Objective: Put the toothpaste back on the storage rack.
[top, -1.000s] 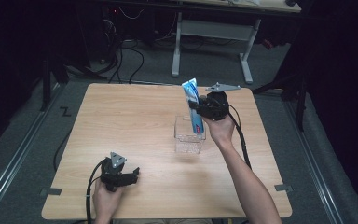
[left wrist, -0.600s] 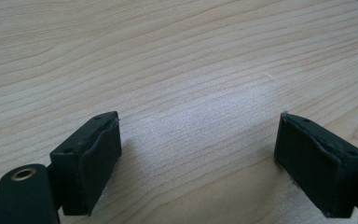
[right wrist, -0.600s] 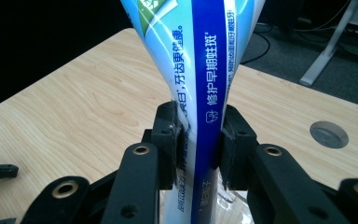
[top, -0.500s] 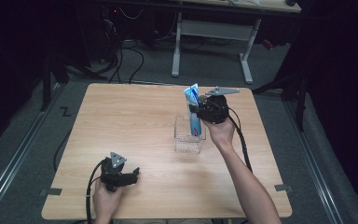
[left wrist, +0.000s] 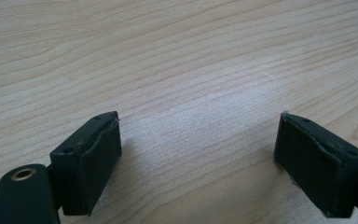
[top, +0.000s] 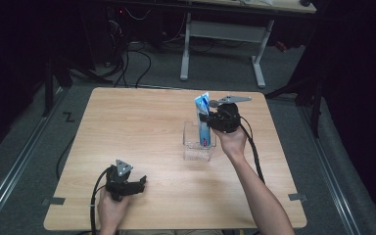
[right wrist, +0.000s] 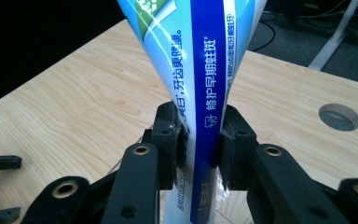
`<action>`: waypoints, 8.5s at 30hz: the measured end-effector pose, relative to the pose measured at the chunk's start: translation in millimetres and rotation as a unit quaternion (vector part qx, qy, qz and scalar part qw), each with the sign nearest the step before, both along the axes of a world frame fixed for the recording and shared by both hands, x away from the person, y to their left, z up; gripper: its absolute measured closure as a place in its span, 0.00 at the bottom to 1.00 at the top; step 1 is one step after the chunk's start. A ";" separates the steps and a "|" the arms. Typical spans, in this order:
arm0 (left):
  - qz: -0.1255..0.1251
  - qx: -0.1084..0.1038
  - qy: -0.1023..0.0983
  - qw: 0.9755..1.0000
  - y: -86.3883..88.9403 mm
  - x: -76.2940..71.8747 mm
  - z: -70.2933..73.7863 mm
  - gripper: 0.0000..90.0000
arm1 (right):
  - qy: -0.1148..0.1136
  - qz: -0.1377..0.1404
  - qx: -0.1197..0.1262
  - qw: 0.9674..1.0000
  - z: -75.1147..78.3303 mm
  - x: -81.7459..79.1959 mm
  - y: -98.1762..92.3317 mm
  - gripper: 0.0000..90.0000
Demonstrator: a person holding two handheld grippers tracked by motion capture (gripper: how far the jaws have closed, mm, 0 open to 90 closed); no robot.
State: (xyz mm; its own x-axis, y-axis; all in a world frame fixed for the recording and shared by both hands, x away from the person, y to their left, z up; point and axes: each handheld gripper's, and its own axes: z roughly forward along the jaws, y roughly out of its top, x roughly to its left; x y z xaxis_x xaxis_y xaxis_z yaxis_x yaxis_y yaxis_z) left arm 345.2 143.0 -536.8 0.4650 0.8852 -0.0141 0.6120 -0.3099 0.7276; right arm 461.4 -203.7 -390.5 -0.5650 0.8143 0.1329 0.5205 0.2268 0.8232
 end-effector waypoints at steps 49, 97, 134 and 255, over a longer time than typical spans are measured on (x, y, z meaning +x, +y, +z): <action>0.000 0.001 0.000 1.000 -0.1 0.0 0.0 0.16 | 0.023 -0.025 -0.040 0.999 -27.4 -12.3 -14.2 0.75; 0.000 0.000 -0.001 1.000 -0.2 0.0 -0.1 0.16 | -0.012 -0.062 -0.043 0.997 -15.6 -31.9 -36.9 0.53; 0.000 0.000 -0.001 1.000 -0.3 0.0 -0.1 0.16 | 0.000 -0.109 -0.007 0.994 -13.1 -52.2 -71.3 0.25; 0.001 0.000 -0.001 1.000 -0.3 0.0 -0.1 0.16 | 0.068 -0.125 -0.021 0.990 -128.1 -107.5 -143.0 0.27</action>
